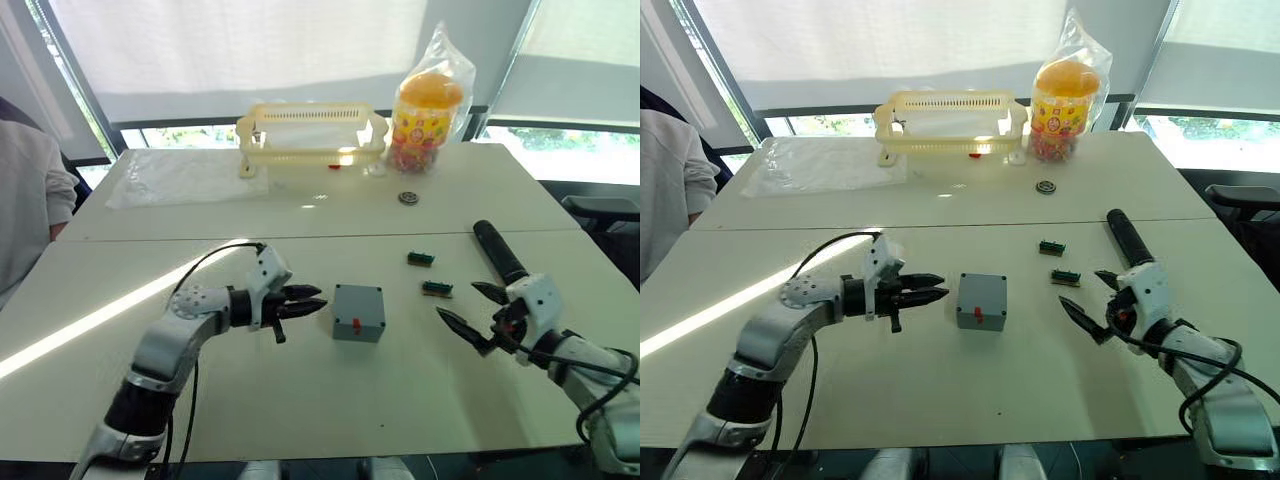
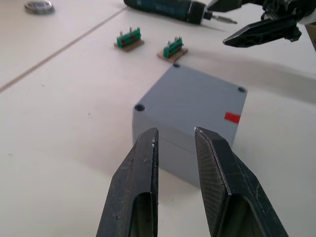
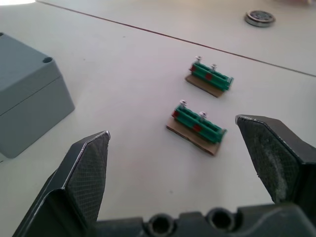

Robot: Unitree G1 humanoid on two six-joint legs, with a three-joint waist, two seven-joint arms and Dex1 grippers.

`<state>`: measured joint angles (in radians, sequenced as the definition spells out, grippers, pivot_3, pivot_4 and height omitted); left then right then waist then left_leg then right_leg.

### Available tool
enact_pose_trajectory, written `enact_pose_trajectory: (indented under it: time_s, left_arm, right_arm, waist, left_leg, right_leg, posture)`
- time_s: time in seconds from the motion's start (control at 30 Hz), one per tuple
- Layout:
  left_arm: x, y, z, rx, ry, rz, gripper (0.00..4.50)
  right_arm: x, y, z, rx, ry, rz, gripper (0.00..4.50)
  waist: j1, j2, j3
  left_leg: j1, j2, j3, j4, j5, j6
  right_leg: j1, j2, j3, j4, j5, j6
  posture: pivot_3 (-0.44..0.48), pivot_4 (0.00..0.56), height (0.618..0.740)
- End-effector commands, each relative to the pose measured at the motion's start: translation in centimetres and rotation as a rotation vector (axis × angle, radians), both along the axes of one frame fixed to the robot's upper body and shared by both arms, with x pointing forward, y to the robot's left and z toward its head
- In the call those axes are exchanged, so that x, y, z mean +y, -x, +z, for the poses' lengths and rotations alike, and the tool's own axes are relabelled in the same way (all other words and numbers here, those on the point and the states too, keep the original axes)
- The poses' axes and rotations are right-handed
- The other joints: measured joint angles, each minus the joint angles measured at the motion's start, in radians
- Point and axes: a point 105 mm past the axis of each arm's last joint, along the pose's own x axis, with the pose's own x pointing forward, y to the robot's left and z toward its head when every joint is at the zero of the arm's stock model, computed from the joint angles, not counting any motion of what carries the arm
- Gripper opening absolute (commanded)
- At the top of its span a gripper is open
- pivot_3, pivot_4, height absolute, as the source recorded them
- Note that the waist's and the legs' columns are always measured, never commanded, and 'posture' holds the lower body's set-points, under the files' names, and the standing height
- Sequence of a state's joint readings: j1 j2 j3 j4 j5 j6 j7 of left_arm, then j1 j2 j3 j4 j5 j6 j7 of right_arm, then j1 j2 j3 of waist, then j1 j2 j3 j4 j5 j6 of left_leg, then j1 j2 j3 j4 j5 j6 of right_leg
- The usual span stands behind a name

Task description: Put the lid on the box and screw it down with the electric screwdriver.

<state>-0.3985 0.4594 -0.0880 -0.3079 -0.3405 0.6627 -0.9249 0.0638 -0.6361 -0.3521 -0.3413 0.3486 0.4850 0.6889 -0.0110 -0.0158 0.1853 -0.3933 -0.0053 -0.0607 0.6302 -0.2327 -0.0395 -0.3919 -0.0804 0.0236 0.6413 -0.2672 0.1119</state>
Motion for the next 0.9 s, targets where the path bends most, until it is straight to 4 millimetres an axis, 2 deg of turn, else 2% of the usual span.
enact_pose_trajectory:
  time_s: [0.03,0.1,0.2,0.27,0.37,0.43,0.5,0.6,0.77,0.9]
  left_arm:
    - [1.1,1.3,1.8,-0.021,0.029,0.025,1.13]
    - [1.7,1.5,1.9,-0.021,0.027,0.052,1.13]
    - [2.7,0.7,2.2,-0.075,-0.037,0.141,1.13]
    - [4.0,0.9,2.3,-0.077,-0.072,0.161,1.13]
    - [4.4,1.0,4.4,0.041,0.049,0.088,1.13]
    - [4.6,1.3,5.0,0.081,0.072,0.064,1.13]
    - [4.1,1.9,5.1,0.11,0.071,0.028,1.13]
    - [3.1,2.8,4.5,0.132,0.031,-0.024,1.13]
    - [3.3,3.4,2.8,0.133,-0.043,-0.029,1.13]
    - [2.9,3.9,2.3,0.123,-0.048,-0.034,1.13]
  right_arm:
    - [-1.2,0.0,2.2,-0.05,-0.08,-0.074,4.47]
    - [-1.5,0.0,2.4,-0.052,-0.12,-0.106,4.47]
    - [-1.0,0.0,2.3,-0.035,-0.184,-0.111,4.47]
    - [0.3,0.3,2.3,-0.03,-0.198,-0.099,4.47]
    - [1.2,-0.5,1.9,-0.059,-0.231,-0.14,4.47]
    - [1.6,-0.6,1.6,-0.064,-0.213,-0.142,4.47]
    - [1.7,-1.0,1.2,-0.057,-0.195,-0.127,3.96]
    - [1.4,-2.0,0.8,-0.058,-0.166,-0.115,2.66]
    - [1.6,-3.4,0.2,-0.068,-0.145,-0.093,2.66]
    - [1.2,-3.7,-0.6,-0.055,-0.133,-0.096,2.66]
  waist:
    - [0.0,0.0,0.0]
    - [-0.002,0.0,0.0]
    - [0.0,0.0,0.0]
    - [0.0,0.0,0.0]
    - [-0.001,0.0,0.001]
    - [0.0,0.0,0.0]
    - [-0.002,0.002,0.001]
    - [-0.003,0.001,0.002]
    - [-0.004,0.002,0.002]
    - [-0.002,0.002,0.002]
  left_leg:
    - [0.0,0.0,0.0,0.0,0.0,0.0]
    - [0.0,0.0,0.0,0.0,0.0,0.0]
    - [0.0,0.0,0.0,-0.001,0.0,0.0]
    - [0.0,0.0,0.0,-0.001,0.0,0.0]
    - [-0.001,0.0,0.0,-0.001,0.0,0.0]
    - [-0.001,0.0,0.0,-0.001,0.0,0.0]
    - [-0.002,0.0,0.001,-0.001,0.0,0.0]
    - [-0.003,-0.001,0.002,-0.001,0.0,0.0]
    - [-0.003,0.0,0.002,-0.002,0.0,0.0]
    - [-0.003,0.0,0.001,-0.003,0.0,0.0]
  right_leg:
    - [0.0,0.0,0.0,-0.001,0.0,0.0]
    - [0.0,0.001,0.0,-0.002,0.0,-0.001]
    - [0.0,0.001,0.0,-0.002,0.0,-0.001]
    - [0.0,0.001,0.0,-0.003,0.0,-0.001]
    - [0.0,0.001,0.0,-0.004,0.0,-0.001]
    - [0.0,0.001,-0.001,-0.006,0.0,-0.002]
    - [0.001,0.001,-0.001,-0.008,0.0,-0.002]
    - [0.001,0.0,0.0,-0.01,0.0,-0.001]
    - [0.0,0.001,0.0,-0.01,0.0,-0.002]
    - [-0.001,0.001,0.0,-0.009,0.0,-0.002]
  posture:
    - [0.0,0.15,0.74]
    - [0.0,0.15,0.74]
    - [0.0,0.15,0.74]
    - [0.0,0.15,0.74]
    - [0.0,0.15,0.74]
    - [0.0,0.15,0.74]
    - [0.0,0.15,0.74]
    - [0.0,0.15,0.74]
    - [0.0,0.15,0.74]
    - [0.0,0.15,0.74]
